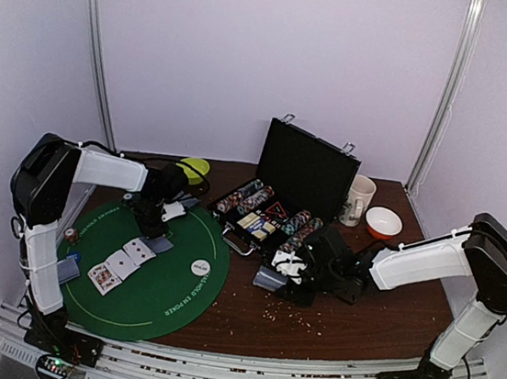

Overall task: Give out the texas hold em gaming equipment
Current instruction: Place the poker card in the community card area, then pick up the poker card from the face-down deck piles.

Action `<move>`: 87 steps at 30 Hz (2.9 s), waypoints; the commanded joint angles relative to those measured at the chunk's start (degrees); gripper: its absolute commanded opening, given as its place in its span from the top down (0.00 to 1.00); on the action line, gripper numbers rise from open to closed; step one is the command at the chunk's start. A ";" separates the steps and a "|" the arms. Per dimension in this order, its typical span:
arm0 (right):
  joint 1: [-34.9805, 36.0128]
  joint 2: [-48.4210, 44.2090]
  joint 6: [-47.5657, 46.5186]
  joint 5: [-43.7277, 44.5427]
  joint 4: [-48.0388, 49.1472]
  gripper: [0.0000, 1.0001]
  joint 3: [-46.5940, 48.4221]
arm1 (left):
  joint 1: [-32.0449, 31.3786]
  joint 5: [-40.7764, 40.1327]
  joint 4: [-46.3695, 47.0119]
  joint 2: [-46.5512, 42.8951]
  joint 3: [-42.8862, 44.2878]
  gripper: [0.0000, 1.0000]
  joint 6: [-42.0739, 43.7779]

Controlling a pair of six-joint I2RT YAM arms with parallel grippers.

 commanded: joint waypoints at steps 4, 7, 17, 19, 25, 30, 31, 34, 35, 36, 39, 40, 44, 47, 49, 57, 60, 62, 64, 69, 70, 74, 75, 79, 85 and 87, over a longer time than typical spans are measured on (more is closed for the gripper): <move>-0.16 -0.45 0.38 0.60 -0.43 0.47 0.97 | 0.49 -2.25 -3.05 -1.58 4.65 0.65 -2.65; -0.16 -0.49 0.29 0.72 -0.59 0.47 1.05 | 0.18 -3.96 -5.29 -2.36 8.43 0.60 -4.86; -0.14 -0.14 0.18 0.68 -0.17 0.47 1.05 | -10.56 26.25 7.44 -10.90 10.29 0.36 -14.49; -0.11 -0.09 0.20 0.72 -0.17 0.47 1.01 | -13.45 36.49 17.06 -11.02 6.04 0.29 -19.18; -0.15 -0.33 0.20 0.45 0.02 0.47 1.01 | -21.07 49.44 36.26 -6.49 -0.31 0.17 -31.06; -0.15 -0.65 0.17 0.39 0.09 0.47 0.92 | -21.45 48.52 37.95 0.14 1.06 0.21 -36.61; -0.16 -0.76 0.19 0.37 0.13 0.47 0.89 | -21.50 47.57 38.01 1.01 1.42 0.23 -37.05; -0.15 -0.85 0.21 0.45 0.27 0.48 0.77 | -21.49 47.76 39.07 3.40 2.33 0.37 -38.52; -0.14 -0.91 0.20 0.46 0.21 0.47 0.78 | -21.45 48.58 40.00 3.75 2.22 0.41 -39.08; -0.14 -1.05 0.28 0.52 0.19 0.47 0.75 | -21.45 49.24 41.53 3.82 1.54 0.44 -40.03; -0.16 -1.15 0.29 0.42 0.79 0.47 0.42 | -21.45 50.87 47.69 3.90 -2.10 0.45 -43.26; -0.16 -1.15 0.30 0.27 0.94 0.47 0.42 | -21.45 51.13 47.66 4.52 -2.13 0.45 -43.89; -0.09 -0.67 0.38 0.28 0.76 0.47 0.76 | -21.58 51.54 44.19 7.43 -0.11 0.47 -43.37; -0.10 -0.79 0.38 0.35 0.97 0.47 0.58 | -22.26 52.32 43.74 7.58 -0.07 0.45 -41.77; -0.16 -0.84 0.37 0.37 1.11 0.47 0.52 | -22.58 51.77 42.57 7.61 0.07 0.42 -40.26; -0.15 -0.73 0.55 0.45 0.87 0.47 0.55 | -22.95 43.04 34.92 7.81 1.93 0.64 -37.99; -0.16 -0.69 0.52 0.54 0.92 0.47 0.53 | -22.94 41.35 33.85 6.23 1.27 0.65 -36.52; -0.08 -0.46 0.55 0.55 0.85 0.47 0.72 | -22.94 40.37 32.37 5.82 1.50 0.65 -35.43; -0.14 -0.24 0.55 0.55 0.59 0.47 0.86 | -22.94 39.88 31.41 5.40 1.56 0.65 -34.58; -0.15 -0.36 0.55 0.63 0.45 0.47 0.79 | -22.90 38.66 30.68 3.99 1.08 0.59 -33.69; -0.12 -0.38 0.55 0.63 0.44 0.47 0.85 | -22.94 39.00 30.75 3.81 1.16 0.57 -33.66; -0.09 -0.23 0.59 0.63 0.12 0.47 1.00 | -22.90 41.05 31.49 2.98 1.23 0.56 -33.67; -0.13 -0.31 0.58 0.63 0.10 0.47 1.05 | -22.86 41.29 31.55 2.69 1.24 0.58 -33.70; -0.16 -0.26 0.55 0.63 -0.01 0.47 1.01 | -22.86 41.22 31.73 1.24 1.25 0.71 -32.89; -0.08 -0.15 0.55 0.68 -0.08 0.47 1.12 | -22.68 40.66 29.84 0.85 2.26 0.88 -31.46; -0.16 -0.14 0.55 0.72 -0.16 0.47 1.14 | -22.64 40.45 28.92 0.72 2.60 0.95 -31.08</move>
